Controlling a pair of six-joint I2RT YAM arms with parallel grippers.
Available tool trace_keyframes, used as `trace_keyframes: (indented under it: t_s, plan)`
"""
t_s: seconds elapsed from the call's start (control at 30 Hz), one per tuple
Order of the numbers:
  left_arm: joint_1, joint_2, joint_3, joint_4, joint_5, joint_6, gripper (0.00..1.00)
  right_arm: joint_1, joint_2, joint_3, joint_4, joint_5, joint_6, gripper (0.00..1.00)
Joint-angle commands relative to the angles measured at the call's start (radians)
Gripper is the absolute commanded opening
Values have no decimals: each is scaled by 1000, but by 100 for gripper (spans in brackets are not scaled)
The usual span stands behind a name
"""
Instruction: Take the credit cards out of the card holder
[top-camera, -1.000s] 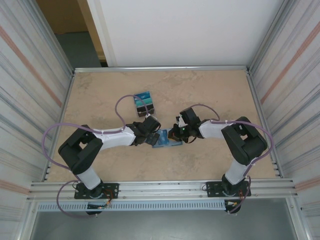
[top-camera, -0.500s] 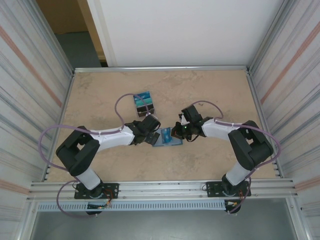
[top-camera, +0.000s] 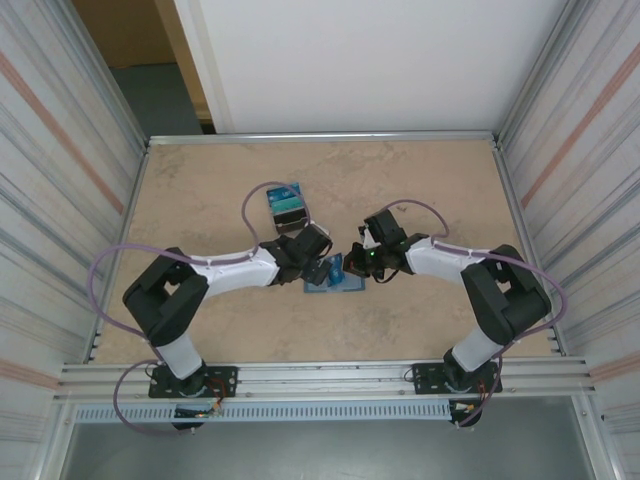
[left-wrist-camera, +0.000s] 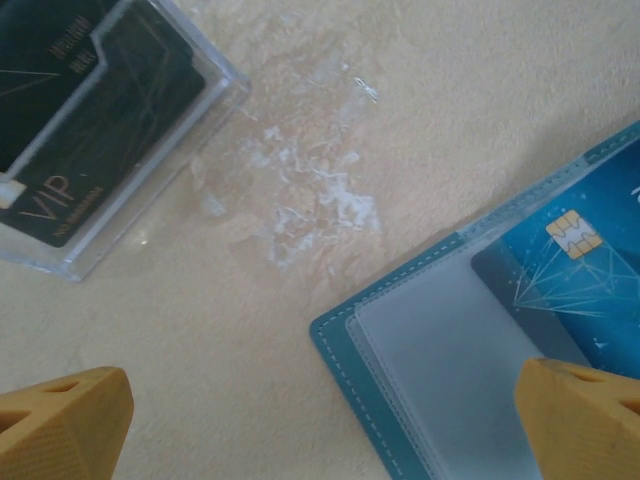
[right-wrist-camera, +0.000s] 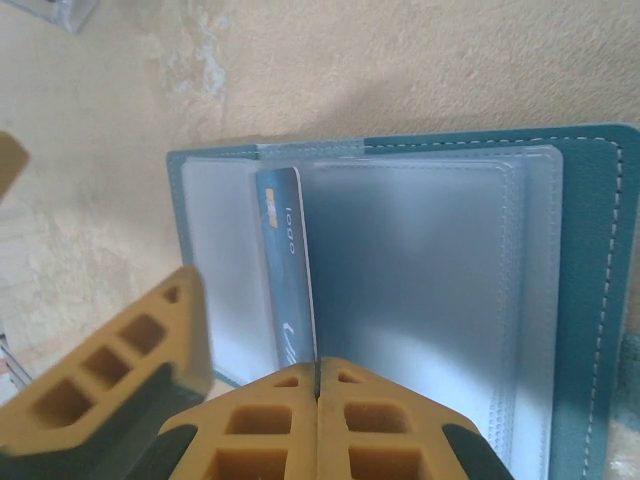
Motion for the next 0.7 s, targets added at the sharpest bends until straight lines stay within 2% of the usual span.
trace_keyframes:
  t_s: [0.0, 0.27, 0.37, 0.43, 0.67]
  plan:
    - [-5, 24, 30, 9, -1, 26, 99, -4, -47, 1, -32, 32, -17, 0]
    - [-8, 53, 30, 1, 1, 17, 99, -4, -52, -36, 40, -12, 9, 1]
    - [-9, 53, 22, 0, 5, 12, 99, -1, -42, -52, 99, -49, 30, 15]
    - [-11, 51, 16, 0, 7, 9, 99, 5, -34, -52, 112, -48, 31, 19]
    - [-15, 41, 2, -3, 7, -5, 99, 33, 17, -31, 126, -34, 29, 15]
